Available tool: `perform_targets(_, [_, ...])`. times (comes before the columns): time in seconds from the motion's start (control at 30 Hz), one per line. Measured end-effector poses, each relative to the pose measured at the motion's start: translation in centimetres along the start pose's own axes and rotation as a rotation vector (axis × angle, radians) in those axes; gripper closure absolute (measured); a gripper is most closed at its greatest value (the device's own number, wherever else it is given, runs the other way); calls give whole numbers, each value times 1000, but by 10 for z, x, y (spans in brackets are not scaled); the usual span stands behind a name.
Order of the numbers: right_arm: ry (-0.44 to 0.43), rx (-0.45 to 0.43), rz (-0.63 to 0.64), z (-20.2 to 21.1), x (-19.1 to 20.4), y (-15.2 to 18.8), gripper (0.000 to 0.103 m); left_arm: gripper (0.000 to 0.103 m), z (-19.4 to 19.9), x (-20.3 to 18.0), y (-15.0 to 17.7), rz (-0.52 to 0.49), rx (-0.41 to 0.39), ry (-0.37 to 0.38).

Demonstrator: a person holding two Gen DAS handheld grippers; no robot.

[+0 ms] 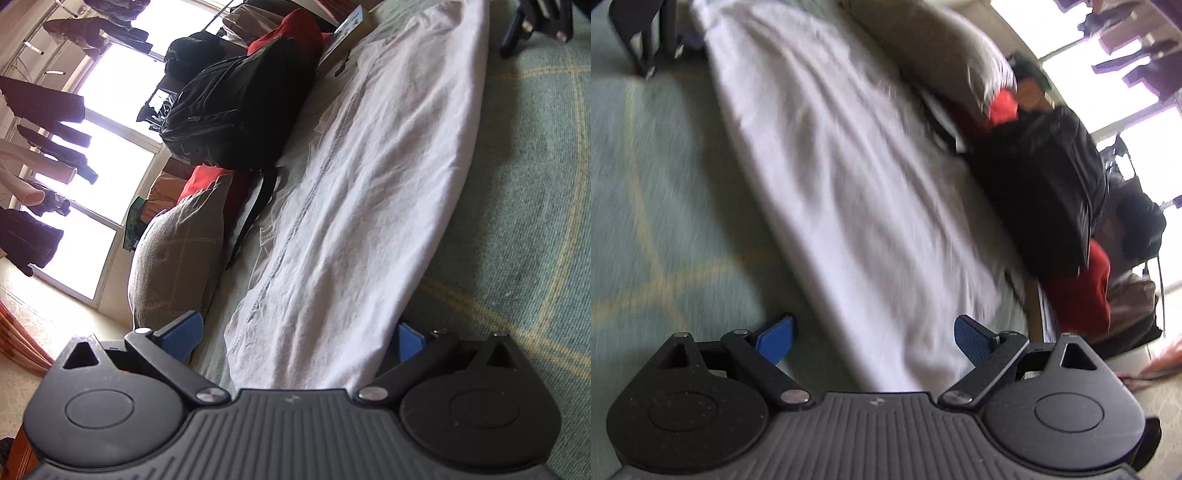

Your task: Fold clothes

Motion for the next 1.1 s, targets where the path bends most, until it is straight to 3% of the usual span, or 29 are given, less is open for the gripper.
perform_targets(0.37, [122, -165, 140, -23, 22, -46, 9, 1, -8, -23, -34, -207, -85, -42])
perform_targets(0.57, [148, -102, 126, -32, -7, -19, 9, 1, -16, -2, 2, -229, 18, -67])
perform_targets(0.63, [156, -82, 111, -37, -13, -13, 10, 1, -17, -1, 7, -224, 40, -70])
perform_targets(0.7, [165, -62, 96, -42, -18, -7, 15, 2, -21, -8, 2, -283, 45, -82])
perform_targets(0.8, [159, -105, 175, -46, 4, -26, 36, 19, -25, -28, -22, -363, 6, -98])
perform_targets(0.87, [158, -124, 231, -50, 15, -34, 46, 50, -28, -43, -29, -359, -2, -56])
perform_targets(0.9, [158, -133, 259, -52, 20, -37, 48, 56, -28, -48, -28, -366, -5, -44])
perform_targets(1.0, [144, -137, 231, -50, 12, -32, 48, 58, -26, -43, -17, -332, -1, -43])
perform_targets(1.1, [169, -93, 248, -54, 0, -18, 47, 57, -30, -37, -4, -365, 34, -41])
Point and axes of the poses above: each gripper's, at about its wrist camera, not at the fingertips, and z roughly against the way its jaws point, x to its left, y to its underside, the point moved 6 cm from there along -z, roughly the way its jaws point, and after that the axes turned 12 degrees about -x, right-handed, at the moved point
